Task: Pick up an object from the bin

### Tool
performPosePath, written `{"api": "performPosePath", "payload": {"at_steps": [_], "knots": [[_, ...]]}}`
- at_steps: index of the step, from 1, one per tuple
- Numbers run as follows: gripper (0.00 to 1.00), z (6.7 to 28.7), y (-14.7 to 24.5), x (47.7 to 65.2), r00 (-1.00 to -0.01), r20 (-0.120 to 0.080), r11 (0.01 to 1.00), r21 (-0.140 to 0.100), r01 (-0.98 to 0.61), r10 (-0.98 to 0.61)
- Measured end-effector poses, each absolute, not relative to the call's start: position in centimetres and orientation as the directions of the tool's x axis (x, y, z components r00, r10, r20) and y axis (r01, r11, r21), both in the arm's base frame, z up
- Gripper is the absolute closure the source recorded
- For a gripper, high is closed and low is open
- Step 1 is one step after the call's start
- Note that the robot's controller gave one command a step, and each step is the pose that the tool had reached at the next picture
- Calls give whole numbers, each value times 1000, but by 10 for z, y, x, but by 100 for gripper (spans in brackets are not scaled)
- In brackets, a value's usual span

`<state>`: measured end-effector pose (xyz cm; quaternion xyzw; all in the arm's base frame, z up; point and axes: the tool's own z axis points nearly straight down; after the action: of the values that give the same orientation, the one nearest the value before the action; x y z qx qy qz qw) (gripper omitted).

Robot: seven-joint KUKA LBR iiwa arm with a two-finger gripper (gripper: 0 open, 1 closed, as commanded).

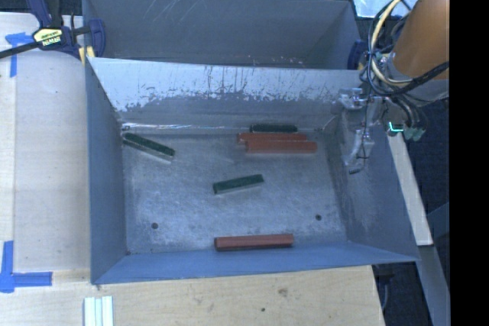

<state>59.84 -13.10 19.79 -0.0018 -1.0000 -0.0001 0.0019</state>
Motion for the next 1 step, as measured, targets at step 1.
{"api": "performPosePath", "payload": {"at_steps": [1], "knots": [[0,202,-131,600,-1000,-4,1000,-1,1,1]]}}
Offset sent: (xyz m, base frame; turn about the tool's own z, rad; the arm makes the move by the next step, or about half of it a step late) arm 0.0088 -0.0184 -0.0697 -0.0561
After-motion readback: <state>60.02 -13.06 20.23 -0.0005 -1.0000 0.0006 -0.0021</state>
